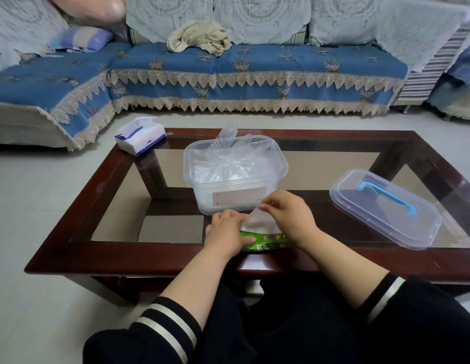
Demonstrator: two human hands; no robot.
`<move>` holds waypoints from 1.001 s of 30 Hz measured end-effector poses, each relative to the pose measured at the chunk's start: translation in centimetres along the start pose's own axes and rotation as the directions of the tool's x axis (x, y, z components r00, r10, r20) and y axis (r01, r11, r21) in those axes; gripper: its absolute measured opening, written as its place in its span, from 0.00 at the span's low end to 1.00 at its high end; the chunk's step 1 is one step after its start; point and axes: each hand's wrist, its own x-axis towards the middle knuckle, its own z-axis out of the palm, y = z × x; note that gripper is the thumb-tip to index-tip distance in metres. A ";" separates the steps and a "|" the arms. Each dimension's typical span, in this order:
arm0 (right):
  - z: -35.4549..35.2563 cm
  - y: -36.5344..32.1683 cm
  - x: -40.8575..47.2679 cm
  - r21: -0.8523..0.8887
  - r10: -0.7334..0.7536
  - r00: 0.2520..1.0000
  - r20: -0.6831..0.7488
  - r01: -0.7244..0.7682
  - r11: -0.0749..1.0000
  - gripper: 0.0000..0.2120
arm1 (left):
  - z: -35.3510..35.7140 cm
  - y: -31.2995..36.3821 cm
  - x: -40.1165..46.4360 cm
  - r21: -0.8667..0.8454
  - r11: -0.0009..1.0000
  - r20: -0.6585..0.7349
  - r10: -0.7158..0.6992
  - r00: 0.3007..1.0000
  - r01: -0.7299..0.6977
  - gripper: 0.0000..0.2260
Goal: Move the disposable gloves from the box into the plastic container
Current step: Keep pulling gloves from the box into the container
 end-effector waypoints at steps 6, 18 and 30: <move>-2.9 -1.7 1.3 0.422 0.118 0.988 -0.099 -0.066 0.904 0.04 | -0.4 0.0 -0.1 -0.039 0.999 -0.022 -0.014 1.000 0.013 0.26; 0.8 -3.4 0.9 0.325 0.026 0.994 0.106 -0.059 0.944 0.09 | 0.4 0.5 0.0 -0.185 0.982 0.025 -0.021 0.999 0.026 0.30; -0.3 -2.6 1.1 0.384 0.088 0.992 0.091 -0.116 0.916 0.07 | 0.3 0.0 0.0 -0.109 0.994 0.005 0.025 1.000 -0.025 0.23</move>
